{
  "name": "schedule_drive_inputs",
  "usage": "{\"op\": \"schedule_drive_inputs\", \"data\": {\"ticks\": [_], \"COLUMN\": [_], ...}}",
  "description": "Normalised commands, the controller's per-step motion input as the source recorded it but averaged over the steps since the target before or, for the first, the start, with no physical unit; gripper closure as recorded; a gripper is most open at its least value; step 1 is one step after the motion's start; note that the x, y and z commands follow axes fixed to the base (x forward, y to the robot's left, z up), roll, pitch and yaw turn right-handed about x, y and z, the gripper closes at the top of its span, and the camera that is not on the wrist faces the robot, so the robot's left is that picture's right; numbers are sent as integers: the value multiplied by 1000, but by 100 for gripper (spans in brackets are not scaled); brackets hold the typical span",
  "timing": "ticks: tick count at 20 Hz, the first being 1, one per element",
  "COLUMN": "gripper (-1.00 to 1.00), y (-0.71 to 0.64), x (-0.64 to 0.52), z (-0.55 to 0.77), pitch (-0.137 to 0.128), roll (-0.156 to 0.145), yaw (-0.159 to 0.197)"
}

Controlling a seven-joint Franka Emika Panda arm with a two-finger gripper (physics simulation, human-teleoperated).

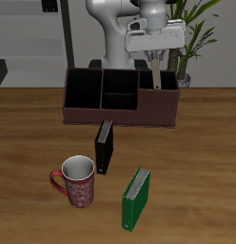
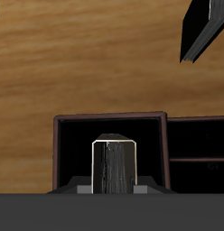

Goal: Place the yellow book into the back desk caddy's right compartment

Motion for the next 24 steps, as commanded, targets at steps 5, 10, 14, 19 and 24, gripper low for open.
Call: {"op": "schedule_drive_inputs", "data": {"ticks": [5,10,14,19,24], "gripper": [100,100,100,100,-100], "y": [-53,-121,-91,-45,42], "x": [75,191,130,58,-22], "z": [-219,-405,-435,-310,-10], "pitch": [31,66,79,97,32], "roll": [-2,-23,-14,-7,32], "yaw": [-6,-1,-7,-41,-9]}}
